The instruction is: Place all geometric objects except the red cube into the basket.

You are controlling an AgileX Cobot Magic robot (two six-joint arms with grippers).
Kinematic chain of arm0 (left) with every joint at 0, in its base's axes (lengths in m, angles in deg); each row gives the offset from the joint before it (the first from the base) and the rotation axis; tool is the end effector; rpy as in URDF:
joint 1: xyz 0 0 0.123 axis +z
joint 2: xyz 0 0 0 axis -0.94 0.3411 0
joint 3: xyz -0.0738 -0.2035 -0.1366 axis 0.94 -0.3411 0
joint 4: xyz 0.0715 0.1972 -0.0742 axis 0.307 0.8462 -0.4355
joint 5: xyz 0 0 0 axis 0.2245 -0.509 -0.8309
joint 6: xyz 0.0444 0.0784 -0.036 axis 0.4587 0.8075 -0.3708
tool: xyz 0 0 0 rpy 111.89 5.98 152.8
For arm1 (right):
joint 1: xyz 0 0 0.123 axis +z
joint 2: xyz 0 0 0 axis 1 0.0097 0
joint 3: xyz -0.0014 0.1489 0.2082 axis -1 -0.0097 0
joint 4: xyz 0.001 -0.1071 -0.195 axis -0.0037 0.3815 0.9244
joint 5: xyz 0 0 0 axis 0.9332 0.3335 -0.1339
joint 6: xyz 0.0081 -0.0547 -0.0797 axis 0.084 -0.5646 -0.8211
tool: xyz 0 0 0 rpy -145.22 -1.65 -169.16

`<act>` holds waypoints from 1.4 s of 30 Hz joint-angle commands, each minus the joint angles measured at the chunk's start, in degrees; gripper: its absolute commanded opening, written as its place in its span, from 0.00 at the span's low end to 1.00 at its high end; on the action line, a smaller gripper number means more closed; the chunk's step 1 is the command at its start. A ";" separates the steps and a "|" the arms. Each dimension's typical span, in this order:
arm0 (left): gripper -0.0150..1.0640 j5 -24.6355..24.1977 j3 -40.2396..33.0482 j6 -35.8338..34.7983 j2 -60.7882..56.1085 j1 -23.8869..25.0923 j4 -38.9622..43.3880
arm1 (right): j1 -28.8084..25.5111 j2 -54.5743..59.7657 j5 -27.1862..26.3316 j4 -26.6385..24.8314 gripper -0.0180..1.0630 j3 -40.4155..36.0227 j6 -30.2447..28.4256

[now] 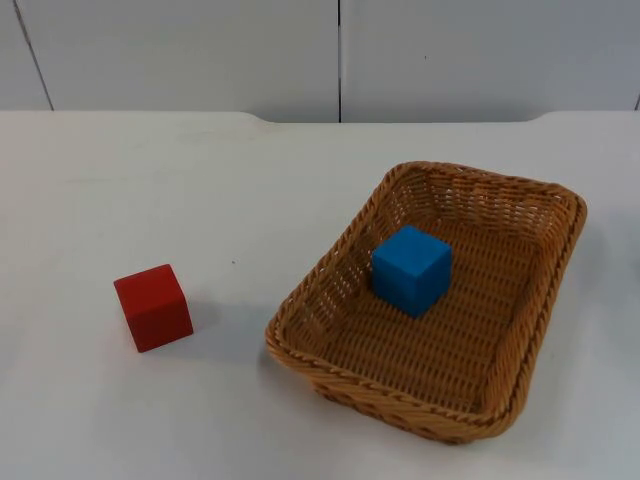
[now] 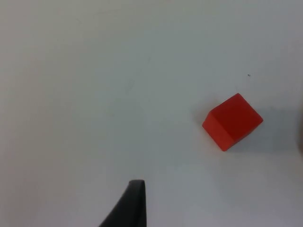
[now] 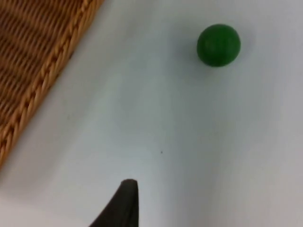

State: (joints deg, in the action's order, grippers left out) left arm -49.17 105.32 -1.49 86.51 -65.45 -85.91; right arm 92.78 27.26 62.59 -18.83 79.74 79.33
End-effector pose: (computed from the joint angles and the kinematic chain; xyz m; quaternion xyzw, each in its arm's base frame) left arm 0.1412 -0.0083 0.2609 0.0346 0.9192 -0.0646 0.3869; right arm 0.2239 0.0108 0.2547 -0.0354 0.9751 -0.0069 0.2188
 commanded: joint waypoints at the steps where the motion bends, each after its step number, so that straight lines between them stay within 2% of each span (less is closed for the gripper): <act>1: 0.99 0.78 -0.21 -0.45 -0.41 0.19 0.46 | -0.25 4.02 -0.76 2.11 0.99 2.86 0.00; 6: 0.99 0.78 -0.21 -0.45 -0.41 0.19 0.46 | -0.25 14.28 -1.80 4.54 0.99 9.42 -0.30; 14: 0.99 0.78 -0.21 -0.45 -0.41 0.19 0.46 | -3.44 24.91 -6.13 3.54 0.99 13.83 -2.25; 19: 0.99 0.78 -0.21 -0.45 -0.41 0.19 0.56 | -3.66 30.02 -10.02 2.60 0.99 15.02 -4.68; 22: 0.99 0.88 -0.21 -0.45 -0.41 0.19 0.54 | -3.66 34.99 -12.44 -0.64 0.99 16.32 -7.59; 28: 0.99 0.97 -0.21 -0.45 -0.41 0.19 0.44 | -3.66 40.28 -17.71 0.33 0.99 16.71 -8.35; 32: 0.99 1.11 -0.21 -0.45 -0.41 0.19 0.44 | -3.66 42.47 -19.03 2.79 0.99 16.71 -8.35; 36: 0.99 1.22 -0.21 -0.45 -0.41 0.19 0.22 | -3.66 44.08 -20.99 2.66 0.99 16.71 -8.35; 38: 0.99 1.22 -0.21 -0.45 -0.41 0.19 0.22 | -3.66 44.77 -21.53 2.55 0.94 16.71 -8.35; 40: 0.99 1.22 -0.21 -0.45 -0.41 0.19 0.22 | -3.66 45.32 -21.42 2.42 0.85 16.71 -8.35; 41: 0.99 1.22 -0.21 -0.45 -0.41 0.19 0.22 | -3.66 45.32 -21.42 2.42 0.85 16.71 -8.35; 42: 0.99 1.22 -0.21 -0.45 -0.41 0.19 0.22 | -3.66 45.44 -21.52 2.42 0.78 16.71 -8.35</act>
State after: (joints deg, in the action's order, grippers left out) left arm -48.33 105.32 -1.60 86.51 -65.45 -85.56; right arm 89.36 72.77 41.61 -16.54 96.22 71.64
